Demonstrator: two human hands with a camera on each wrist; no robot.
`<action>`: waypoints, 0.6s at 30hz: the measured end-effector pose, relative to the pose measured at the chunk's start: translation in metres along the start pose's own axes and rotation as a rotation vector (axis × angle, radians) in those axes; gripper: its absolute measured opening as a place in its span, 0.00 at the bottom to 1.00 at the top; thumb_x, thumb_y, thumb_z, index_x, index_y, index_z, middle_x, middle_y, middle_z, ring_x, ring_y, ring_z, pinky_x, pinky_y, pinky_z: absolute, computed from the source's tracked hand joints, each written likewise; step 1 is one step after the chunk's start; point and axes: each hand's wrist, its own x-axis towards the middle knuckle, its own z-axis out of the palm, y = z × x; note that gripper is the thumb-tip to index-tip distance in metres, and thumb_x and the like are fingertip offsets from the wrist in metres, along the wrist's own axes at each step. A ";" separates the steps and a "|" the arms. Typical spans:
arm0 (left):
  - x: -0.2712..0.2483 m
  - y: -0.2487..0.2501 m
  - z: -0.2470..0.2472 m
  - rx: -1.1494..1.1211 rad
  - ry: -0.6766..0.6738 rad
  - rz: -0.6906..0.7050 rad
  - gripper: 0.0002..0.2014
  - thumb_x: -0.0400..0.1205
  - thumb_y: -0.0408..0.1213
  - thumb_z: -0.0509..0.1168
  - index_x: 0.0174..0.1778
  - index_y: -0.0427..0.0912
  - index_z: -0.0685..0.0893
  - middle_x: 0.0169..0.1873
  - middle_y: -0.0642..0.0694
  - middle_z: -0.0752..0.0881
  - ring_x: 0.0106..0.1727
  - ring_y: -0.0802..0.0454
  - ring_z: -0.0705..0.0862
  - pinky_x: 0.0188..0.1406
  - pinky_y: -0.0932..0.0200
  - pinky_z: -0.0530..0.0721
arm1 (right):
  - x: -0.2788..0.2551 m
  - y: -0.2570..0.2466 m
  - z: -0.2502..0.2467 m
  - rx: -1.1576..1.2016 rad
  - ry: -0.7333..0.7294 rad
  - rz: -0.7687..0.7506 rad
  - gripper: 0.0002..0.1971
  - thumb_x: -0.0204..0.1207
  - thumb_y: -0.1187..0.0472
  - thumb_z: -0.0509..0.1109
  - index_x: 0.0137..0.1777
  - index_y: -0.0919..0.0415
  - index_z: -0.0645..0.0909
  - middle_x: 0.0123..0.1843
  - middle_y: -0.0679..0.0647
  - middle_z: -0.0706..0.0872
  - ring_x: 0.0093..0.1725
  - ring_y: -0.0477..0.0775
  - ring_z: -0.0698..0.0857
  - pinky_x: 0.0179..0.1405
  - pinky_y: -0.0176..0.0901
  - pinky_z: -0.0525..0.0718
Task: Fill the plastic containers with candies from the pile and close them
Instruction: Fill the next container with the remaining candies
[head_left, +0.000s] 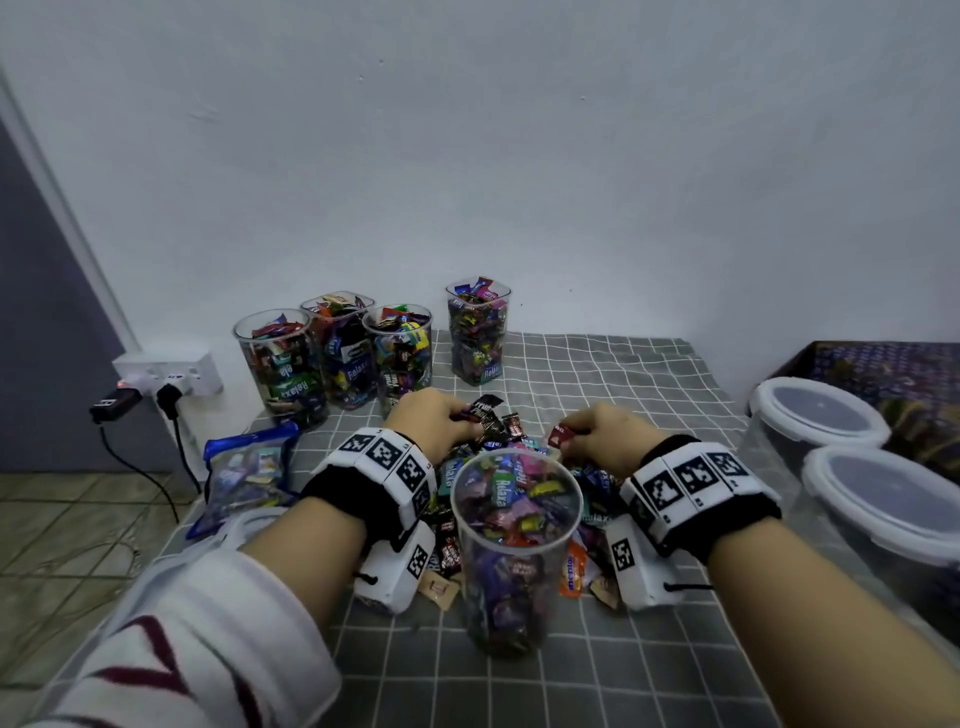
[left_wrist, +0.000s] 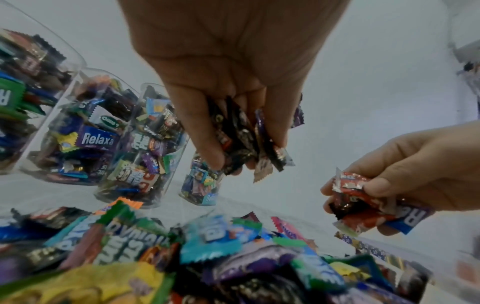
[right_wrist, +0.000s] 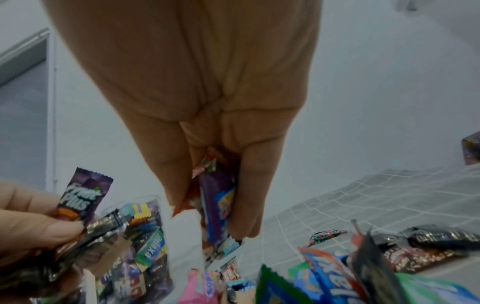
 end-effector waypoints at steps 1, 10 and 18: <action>-0.003 0.000 -0.001 -0.025 -0.007 0.004 0.12 0.80 0.44 0.68 0.54 0.42 0.88 0.47 0.42 0.89 0.51 0.46 0.85 0.50 0.55 0.80 | -0.003 0.000 -0.001 0.030 0.003 -0.003 0.15 0.81 0.63 0.64 0.66 0.60 0.81 0.56 0.55 0.85 0.52 0.52 0.82 0.50 0.40 0.76; -0.023 0.006 -0.009 -0.231 0.079 0.018 0.09 0.79 0.42 0.70 0.47 0.41 0.90 0.38 0.42 0.88 0.39 0.49 0.82 0.42 0.55 0.80 | -0.030 -0.010 -0.008 0.218 0.122 -0.135 0.13 0.81 0.67 0.64 0.63 0.62 0.82 0.53 0.59 0.88 0.50 0.53 0.85 0.47 0.37 0.81; -0.039 0.015 -0.017 -0.439 0.154 0.080 0.06 0.79 0.37 0.69 0.36 0.48 0.87 0.37 0.38 0.89 0.38 0.45 0.84 0.43 0.45 0.86 | -0.050 -0.024 -0.014 0.419 0.175 -0.285 0.16 0.80 0.68 0.65 0.67 0.62 0.79 0.51 0.56 0.89 0.53 0.52 0.87 0.57 0.42 0.83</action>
